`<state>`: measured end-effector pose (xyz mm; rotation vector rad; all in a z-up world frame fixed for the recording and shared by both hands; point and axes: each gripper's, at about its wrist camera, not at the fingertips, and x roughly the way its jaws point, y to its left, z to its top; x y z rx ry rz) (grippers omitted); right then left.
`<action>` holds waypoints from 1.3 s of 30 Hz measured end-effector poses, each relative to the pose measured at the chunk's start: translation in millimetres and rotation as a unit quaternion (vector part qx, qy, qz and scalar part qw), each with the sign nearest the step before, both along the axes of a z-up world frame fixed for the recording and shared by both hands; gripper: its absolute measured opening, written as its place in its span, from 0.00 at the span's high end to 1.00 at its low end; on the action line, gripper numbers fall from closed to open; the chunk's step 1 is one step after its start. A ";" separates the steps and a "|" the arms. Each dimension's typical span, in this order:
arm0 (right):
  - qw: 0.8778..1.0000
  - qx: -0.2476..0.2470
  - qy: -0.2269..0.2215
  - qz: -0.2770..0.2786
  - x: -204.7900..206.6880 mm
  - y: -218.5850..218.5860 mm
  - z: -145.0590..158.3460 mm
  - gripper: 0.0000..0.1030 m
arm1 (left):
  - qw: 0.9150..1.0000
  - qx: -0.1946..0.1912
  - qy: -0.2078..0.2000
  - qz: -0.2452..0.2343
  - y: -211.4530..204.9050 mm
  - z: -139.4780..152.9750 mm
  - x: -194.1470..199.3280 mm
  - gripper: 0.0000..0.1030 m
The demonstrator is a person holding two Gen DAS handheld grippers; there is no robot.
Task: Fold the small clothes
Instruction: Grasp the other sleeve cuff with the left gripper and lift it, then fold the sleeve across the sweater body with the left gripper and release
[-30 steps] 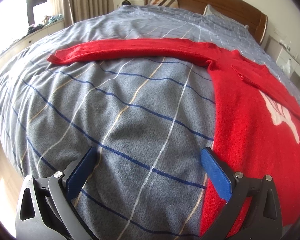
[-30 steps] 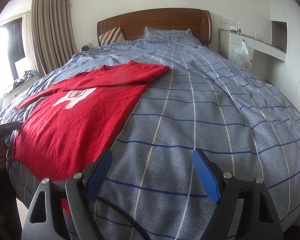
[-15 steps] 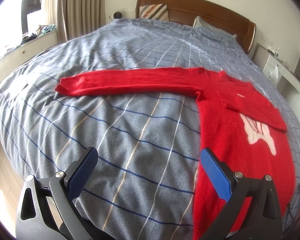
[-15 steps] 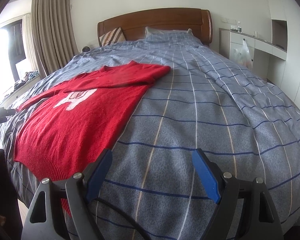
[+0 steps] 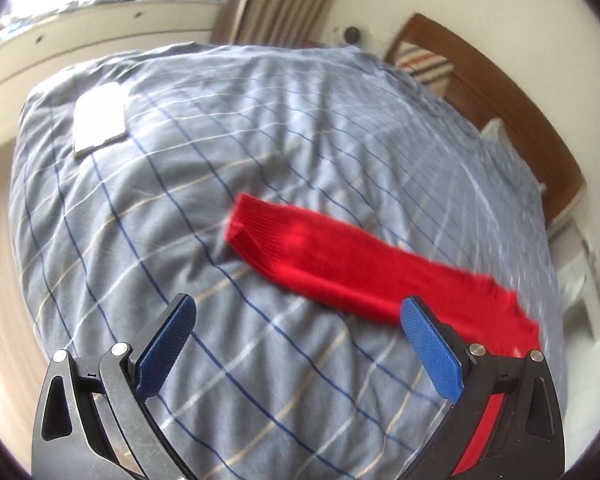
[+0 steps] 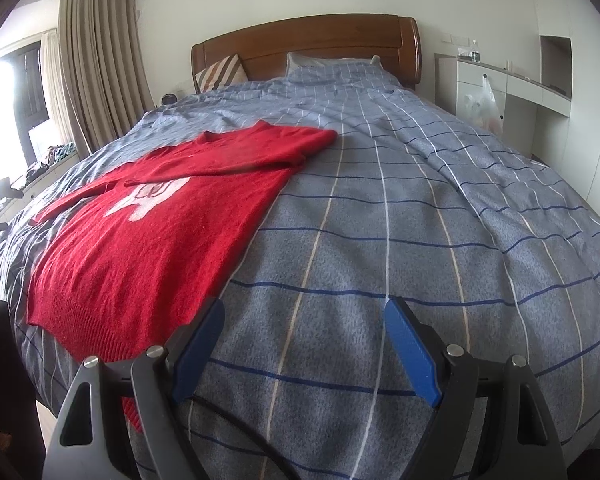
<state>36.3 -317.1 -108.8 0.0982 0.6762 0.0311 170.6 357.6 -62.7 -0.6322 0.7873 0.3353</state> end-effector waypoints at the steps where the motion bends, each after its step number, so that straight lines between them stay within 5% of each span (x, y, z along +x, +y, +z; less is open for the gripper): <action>1: 1.000 -0.001 0.002 0.001 1.1 1.1 -1.0 0.21 | 1.000 -0.018 0.010 0.014 14.7 -4.4 7.5 0.02; 10: 0.999 -0.040 0.016 0.021 2.2 17.7 -9.4 0.21 | 0.994 -0.027 0.105 0.032 46.0 -60.9 69.4 0.26; 11: 0.999 -0.042 0.016 0.022 2.0 18.1 -10.0 0.21 | 0.994 -0.016 0.107 0.032 43.7 -63.2 72.3 0.37; 13: 0.999 -0.042 0.019 0.021 2.2 17.6 -11.5 0.21 | 0.994 0.000 0.105 0.011 38.4 -61.6 78.8 0.91; 14: 0.999 -0.039 0.021 0.019 3.3 16.9 -12.3 0.21 | 0.994 0.001 0.106 -0.001 34.4 -58.2 82.3 0.98; 19: 0.999 -0.032 0.018 0.019 5.0 16.2 -11.7 0.21 | 0.994 0.076 0.039 -0.061 -13.9 17.7 99.7 0.98; 23: 0.999 -0.019 0.014 0.023 6.0 14.8 -9.3 0.21 | 0.981 0.108 -0.039 -0.154 -99.9 96.8 119.8 0.98; 29: 1.000 -0.008 0.004 0.019 2.0 10.5 -3.4 0.21 | 0.929 0.138 -0.118 -0.322 -270.2 166.3 141.4 0.98; 34: 1.000 0.000 -0.002 0.008 -1.2 3.5 0.8 0.21 | 0.886 0.121 -0.111 -0.434 -385.9 148.2 140.0 0.96; 35: 1.000 0.002 -0.003 0.006 -0.9 1.8 1.2 0.21 | 0.879 0.116 -0.097 -0.452 -403.9 135.0 139.3 0.91; 37: 1.000 0.008 -0.003 0.002 -0.5 -1.8 1.7 0.21 | 0.871 0.112 -0.063 -0.473 -430.9 105.5 135.1 0.57; 38: 1.000 0.010 -0.004 0.000 -0.3 -3.5 2.1 0.21 | 0.871 0.115 -0.050 -0.476 -439.4 90.3 128.6 0.32; 39: 1.000 0.012 -0.004 -0.002 -0.5 -5.2 2.0 0.21 | 0.869 0.115 -0.049 -0.478 -440.1 77.7 120.9 0.28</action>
